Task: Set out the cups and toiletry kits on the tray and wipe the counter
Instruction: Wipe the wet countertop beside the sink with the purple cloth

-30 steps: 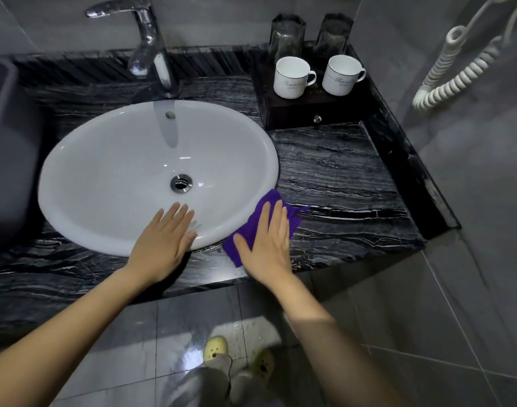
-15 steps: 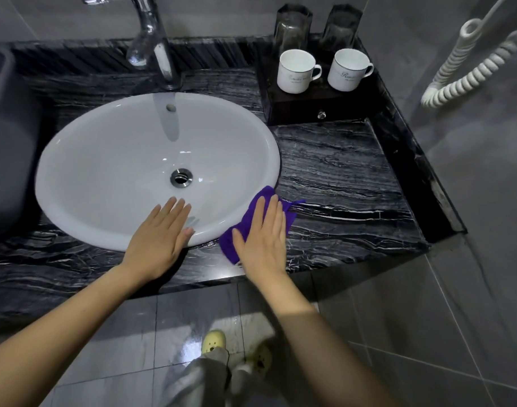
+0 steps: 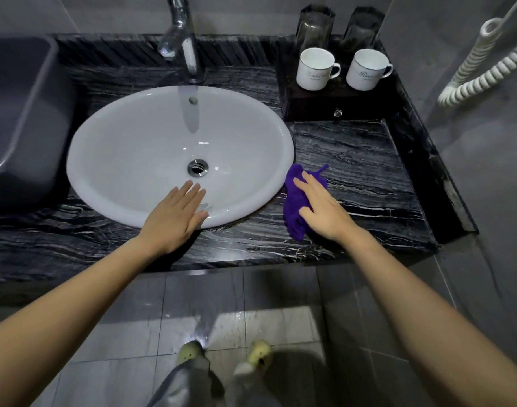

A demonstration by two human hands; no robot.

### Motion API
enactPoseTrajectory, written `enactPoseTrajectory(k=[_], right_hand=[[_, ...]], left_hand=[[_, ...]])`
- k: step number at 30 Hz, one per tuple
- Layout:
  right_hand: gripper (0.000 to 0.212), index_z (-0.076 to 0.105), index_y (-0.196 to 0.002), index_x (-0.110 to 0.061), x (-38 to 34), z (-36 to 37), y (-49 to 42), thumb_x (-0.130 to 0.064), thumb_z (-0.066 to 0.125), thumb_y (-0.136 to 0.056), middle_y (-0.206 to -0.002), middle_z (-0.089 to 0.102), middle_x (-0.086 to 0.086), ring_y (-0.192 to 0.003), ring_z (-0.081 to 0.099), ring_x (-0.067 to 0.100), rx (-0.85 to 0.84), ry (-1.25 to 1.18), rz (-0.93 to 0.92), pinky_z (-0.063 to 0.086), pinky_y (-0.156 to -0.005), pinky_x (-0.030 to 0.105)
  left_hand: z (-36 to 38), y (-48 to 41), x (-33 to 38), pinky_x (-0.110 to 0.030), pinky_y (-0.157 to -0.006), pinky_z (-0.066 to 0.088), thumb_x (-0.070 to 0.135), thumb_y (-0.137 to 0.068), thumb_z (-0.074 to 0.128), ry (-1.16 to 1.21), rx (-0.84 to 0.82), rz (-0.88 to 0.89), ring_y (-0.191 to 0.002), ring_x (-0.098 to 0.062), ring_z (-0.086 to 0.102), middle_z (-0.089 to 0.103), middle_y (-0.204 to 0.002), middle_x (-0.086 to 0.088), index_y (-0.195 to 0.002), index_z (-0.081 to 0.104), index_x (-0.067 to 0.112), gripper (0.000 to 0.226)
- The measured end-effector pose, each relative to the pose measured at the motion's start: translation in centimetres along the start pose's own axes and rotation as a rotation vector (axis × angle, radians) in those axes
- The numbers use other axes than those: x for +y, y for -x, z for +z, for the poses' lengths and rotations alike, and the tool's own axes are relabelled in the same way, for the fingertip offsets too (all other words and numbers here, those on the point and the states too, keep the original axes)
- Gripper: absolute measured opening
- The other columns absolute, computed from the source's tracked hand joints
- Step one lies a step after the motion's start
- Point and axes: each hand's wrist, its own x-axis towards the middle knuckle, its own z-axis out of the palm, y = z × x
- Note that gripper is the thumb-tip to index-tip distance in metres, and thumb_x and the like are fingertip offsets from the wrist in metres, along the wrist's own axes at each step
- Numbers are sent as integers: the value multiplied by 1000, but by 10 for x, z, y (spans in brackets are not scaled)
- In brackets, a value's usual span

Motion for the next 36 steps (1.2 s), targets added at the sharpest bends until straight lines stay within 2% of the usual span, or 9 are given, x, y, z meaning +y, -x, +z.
enactPoseTrajectory(k=[3, 6, 15, 19, 22, 26, 29, 32, 36], right_hand=[[62, 21, -149, -14, -7, 16, 13, -33, 44, -95, -161, 6, 7, -149, 2, 18, 62, 29, 8, 2, -121, 33], [67, 15, -150, -14, -28, 43, 26, -45, 37, -96, -161, -2, 8, -148, -6, 20, 108, 115, 37, -4, -121, 35], [76, 6, -150, -9, -112, 110, 45, -50, 13, -86, -159, -5, 17, -147, -9, 30, 197, 107, 154, -9, -120, 38], [78, 13, -149, -3, -150, 136, 42, -49, 18, -86, -157, 5, 22, -147, 2, 36, 271, 75, 282, -7, -117, 42], [81, 10, -148, 0, -173, 147, 39, -50, 20, -85, -156, 5, 24, -146, 3, 38, 295, 40, 358, -7, -114, 42], [87, -6, -147, -3, -201, 159, 38, -52, 9, -77, -154, -18, 19, -145, -14, 35, 274, -59, 375, -18, -116, 41], [86, -14, -146, -4, -218, 164, 38, -52, 2, -76, -145, -33, 14, -144, -21, 33, 223, -131, 392, -20, -114, 39], [73, -15, -147, -5, -233, 165, 40, -39, 23, -94, -150, -31, 15, -144, -24, 31, 125, -168, 388, -18, -115, 38], [67, -2, -150, -9, -250, 157, 50, -18, 37, -96, -157, -21, 15, -146, -17, 27, 31, -306, 295, -6, -118, 34]], left_hand=[[-4, 5, -3, -37, -118, 5, 70, -77, -17, -13, -7, -31, -145, -24, 11, 22, -154, -11, -144, 24, 7, 101], [-7, 16, -17, -40, -117, 7, 60, -82, 1, -35, 7, -77, -144, -26, 15, 25, -153, -13, -143, 27, 5, 86], [-4, 24, -33, -45, -116, 15, 53, -86, 10, 12, 24, -72, -142, -29, 21, 32, -150, -15, -141, 33, 6, 76], [-4, 23, -34, -44, -117, 14, 54, -85, 8, 15, 16, -62, -143, -29, 21, 30, -151, -14, -142, 30, 6, 78], [-4, 24, -35, -43, -117, 11, 56, -83, 5, 40, 14, -51, -143, -28, 18, 27, -152, -13, -144, 27, 7, 81], [-11, 27, -38, -40, -118, 6, 57, -80, 4, 159, 4, -5, -145, -24, 10, 21, -155, -10, -145, 23, 9, 83], [-20, 38, -42, -39, -117, 7, 51, -83, 14, 354, 54, 39, -145, -26, 12, 27, -153, -12, -143, 28, 7, 75], [-22, 64, -49, -32, -114, 14, 42, -88, 28, 425, 157, 46, -140, -25, 27, 42, -144, -13, -136, 40, 6, 61], [-15, 97, -56, -25, -93, 34, 35, -85, 46, 431, 265, 44, -105, -24, 55, 66, -110, -11, -113, 58, 7, 42]])
